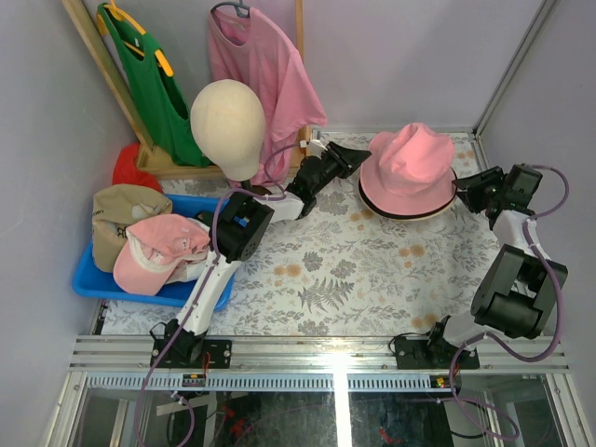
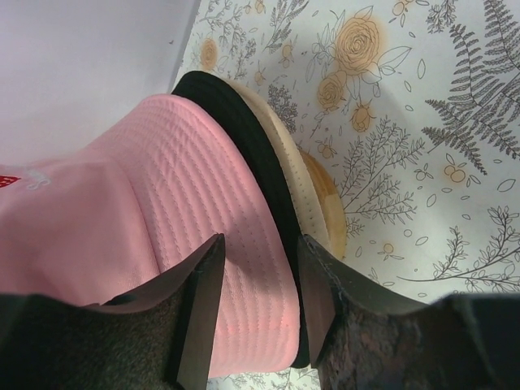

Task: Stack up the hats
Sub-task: Move the hat stand to the center of the board.

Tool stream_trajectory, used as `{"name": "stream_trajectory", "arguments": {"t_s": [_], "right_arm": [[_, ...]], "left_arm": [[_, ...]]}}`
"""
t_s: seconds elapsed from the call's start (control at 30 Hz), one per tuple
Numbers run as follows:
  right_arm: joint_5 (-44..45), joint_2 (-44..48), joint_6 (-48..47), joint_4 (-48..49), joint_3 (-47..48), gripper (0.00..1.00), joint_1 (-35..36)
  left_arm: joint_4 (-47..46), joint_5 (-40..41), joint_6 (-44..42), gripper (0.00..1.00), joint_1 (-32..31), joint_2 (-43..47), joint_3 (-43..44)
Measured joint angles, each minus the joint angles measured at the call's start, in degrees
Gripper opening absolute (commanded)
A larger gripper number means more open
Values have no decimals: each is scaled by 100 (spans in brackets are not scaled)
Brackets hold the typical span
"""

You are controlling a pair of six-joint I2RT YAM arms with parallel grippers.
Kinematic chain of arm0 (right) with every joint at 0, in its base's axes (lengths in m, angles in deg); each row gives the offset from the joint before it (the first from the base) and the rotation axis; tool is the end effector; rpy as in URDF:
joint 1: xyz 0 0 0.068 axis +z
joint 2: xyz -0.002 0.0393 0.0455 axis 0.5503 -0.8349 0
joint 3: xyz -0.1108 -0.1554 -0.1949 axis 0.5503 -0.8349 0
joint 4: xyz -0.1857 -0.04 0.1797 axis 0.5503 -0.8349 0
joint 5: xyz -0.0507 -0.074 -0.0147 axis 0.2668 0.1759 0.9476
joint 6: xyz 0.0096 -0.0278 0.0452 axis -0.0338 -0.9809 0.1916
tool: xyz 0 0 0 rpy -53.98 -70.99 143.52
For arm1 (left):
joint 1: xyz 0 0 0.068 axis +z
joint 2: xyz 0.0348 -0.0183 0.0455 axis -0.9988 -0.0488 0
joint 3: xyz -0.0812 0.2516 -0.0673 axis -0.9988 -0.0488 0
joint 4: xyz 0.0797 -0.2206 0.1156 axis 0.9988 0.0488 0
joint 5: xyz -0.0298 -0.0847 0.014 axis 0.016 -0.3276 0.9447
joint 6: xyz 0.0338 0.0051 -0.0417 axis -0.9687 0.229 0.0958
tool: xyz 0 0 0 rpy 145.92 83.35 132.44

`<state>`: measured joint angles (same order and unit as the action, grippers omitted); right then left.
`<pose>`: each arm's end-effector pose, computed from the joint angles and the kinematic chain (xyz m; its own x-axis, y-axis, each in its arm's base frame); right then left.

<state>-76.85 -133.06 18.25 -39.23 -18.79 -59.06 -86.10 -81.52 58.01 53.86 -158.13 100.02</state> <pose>0.3060 -0.1311 0.2489 -0.2315 0.8773 -0.4205 0.3908 0.4797 0.7856 0.4618 -0.3102 0.1585 -0.5971 -0.7370 -0.3165 0.3212 0.1419 -0.9363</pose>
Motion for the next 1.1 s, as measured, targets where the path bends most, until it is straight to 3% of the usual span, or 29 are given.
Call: {"name": "stream_trajectory", "arguments": {"t_s": [0.4, 0.77, 0.9, 1.1], "right_arm": [[-219, -79, 247, 496, -245, 53, 0], [-374, -85, 535, 754, -374, 46, -26], [-448, -85, 597, 835, -374, 35, -26], [-452, -85, 691, 879, -424, 7, -28]], "left_arm": [[4, -11, 0, 21, -9, -2, 0], [33, -9, -2, 18, -50, -39, 85], [68, -7, -4, 18, -76, -42, 98], [72, 0, -11, 17, -122, -42, 103]]}}
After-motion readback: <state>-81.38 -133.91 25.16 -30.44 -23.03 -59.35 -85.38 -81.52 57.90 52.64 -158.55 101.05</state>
